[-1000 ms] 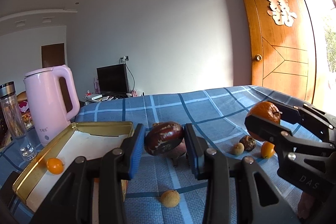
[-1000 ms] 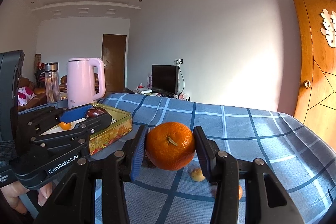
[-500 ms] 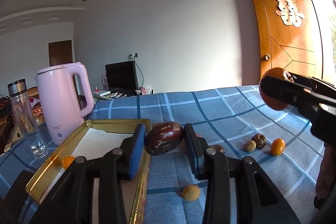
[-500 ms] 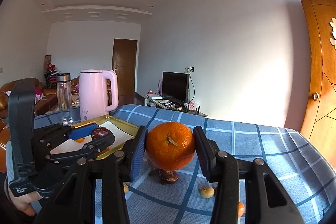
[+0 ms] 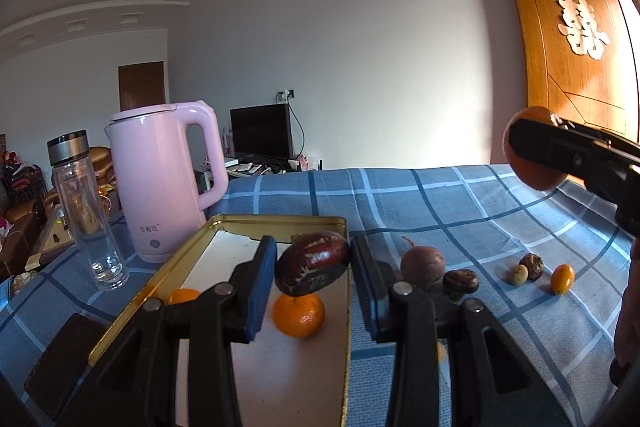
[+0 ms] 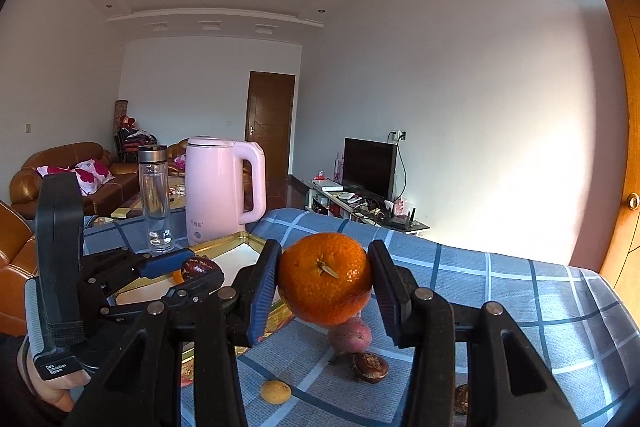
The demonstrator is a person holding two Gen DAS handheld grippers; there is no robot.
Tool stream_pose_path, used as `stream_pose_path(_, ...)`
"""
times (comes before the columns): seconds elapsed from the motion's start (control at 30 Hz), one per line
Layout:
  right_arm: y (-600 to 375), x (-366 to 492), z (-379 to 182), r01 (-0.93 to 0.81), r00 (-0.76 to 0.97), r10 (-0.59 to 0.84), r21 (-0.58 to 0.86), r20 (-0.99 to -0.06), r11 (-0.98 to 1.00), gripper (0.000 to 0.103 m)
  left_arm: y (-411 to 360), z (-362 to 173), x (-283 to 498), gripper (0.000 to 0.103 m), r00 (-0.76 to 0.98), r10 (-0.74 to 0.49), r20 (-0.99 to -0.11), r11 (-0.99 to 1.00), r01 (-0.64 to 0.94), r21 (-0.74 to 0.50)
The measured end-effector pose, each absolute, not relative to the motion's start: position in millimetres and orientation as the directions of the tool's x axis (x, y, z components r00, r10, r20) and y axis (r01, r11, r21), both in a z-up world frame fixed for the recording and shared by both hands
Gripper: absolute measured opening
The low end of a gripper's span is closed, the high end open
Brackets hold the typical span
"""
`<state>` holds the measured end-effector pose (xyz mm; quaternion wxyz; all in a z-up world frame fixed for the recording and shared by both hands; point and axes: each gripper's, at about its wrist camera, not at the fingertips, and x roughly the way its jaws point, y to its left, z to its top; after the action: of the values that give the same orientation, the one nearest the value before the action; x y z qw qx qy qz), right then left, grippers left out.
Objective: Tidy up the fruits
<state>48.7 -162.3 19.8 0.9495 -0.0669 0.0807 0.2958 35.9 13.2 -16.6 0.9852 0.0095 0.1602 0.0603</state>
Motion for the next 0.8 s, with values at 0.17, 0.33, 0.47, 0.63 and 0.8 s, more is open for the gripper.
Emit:
stream_pose_path(0.17, -145, 52, 19, -0.601, 0.791, 0.575, -0.086, -0.210, 0.795, 0.047, 26, -18, 35, 0.040, 0.934, 0.148, -0.324, 0.989, -0.143, 0.040)
stream_pose_path(0.33, -127, 56, 17, -0.628, 0.768, 0.597, -0.090, -0.233, 0.773, 0.047, 39, -20, 35, 0.040, 0.924, 0.173, -0.341, 0.985, -0.166, 0.049)
stream_pose_path(0.47, -113, 58, 13, -0.653, 0.745, 0.615, -0.093, -0.257, 0.752, 0.047, 50, -23, 37, 0.040, 0.916, 0.189, -0.355, 0.982, -0.184, 0.049)
stream_pose_path(0.63, -94, 62, 5, -0.676, 0.722, 0.631, -0.095, -0.285, 0.731, 0.047, 64, -26, 38, 0.040, 0.906, 0.210, -0.368, 0.977, -0.207, 0.048)
stream_pose_path(0.8, -81, 65, -2, -0.694, 0.701, 0.642, -0.088, -0.311, 0.715, 0.047, 76, -29, 40, 0.040, 0.894, 0.230, -0.384, 0.972, -0.230, 0.047)
